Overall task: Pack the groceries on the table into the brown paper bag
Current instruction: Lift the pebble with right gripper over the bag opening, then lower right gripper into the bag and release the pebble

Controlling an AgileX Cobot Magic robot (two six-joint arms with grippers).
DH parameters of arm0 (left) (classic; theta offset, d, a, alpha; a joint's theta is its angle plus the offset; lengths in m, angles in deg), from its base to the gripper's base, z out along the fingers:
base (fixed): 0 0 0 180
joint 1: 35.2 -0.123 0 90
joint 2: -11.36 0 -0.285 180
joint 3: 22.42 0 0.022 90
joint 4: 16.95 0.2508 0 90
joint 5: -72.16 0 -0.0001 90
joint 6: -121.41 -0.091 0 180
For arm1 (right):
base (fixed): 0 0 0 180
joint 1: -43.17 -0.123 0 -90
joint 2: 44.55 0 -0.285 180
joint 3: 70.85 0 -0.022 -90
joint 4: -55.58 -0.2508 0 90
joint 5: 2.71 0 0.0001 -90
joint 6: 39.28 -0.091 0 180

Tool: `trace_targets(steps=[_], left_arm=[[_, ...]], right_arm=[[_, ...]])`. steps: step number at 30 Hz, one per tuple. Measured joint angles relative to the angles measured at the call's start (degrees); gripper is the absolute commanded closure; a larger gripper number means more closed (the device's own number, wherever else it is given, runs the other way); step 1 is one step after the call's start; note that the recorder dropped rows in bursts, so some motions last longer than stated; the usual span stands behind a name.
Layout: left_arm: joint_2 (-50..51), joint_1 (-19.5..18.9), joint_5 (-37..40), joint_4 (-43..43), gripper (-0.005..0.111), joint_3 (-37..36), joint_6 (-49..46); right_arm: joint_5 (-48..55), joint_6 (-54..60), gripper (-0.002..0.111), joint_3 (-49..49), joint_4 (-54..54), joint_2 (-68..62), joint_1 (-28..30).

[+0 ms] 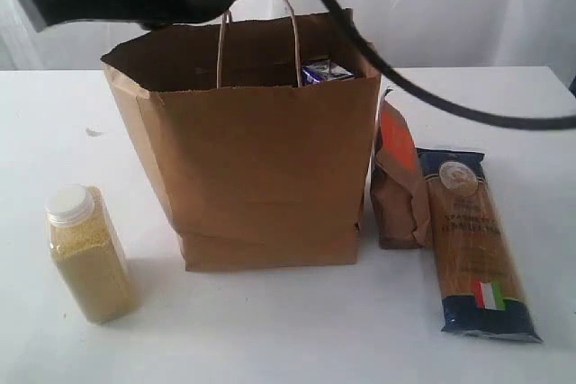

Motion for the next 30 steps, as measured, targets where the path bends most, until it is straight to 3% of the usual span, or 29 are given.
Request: trace_targets(steps=[8, 22, 26, 30], left_arm=[[0.0, 0.0, 0.0, 0.0, 0.107, 0.0, 0.0], [0.0, 0.0, 0.0, 0.0, 0.107, 0.0, 0.0], [0.0, 0.0, 0.0, 0.0, 0.107, 0.0, 0.0], [0.0, 0.0, 0.0, 0.0, 0.107, 0.0, 0.0]], right_arm=[[9.7, -1.5, 0.108, -7.8, 0.2, -6.2, 1.9], [11.5, -1.9, 0.107, -11.5, 1.1, -12.6, 2.0], [11.5, -2.0, 0.092, -11.5, 2.1, -13.1, 2.3], [11.5, -2.1, 0.067, -11.5, 3.4, -13.5, 2.4]])
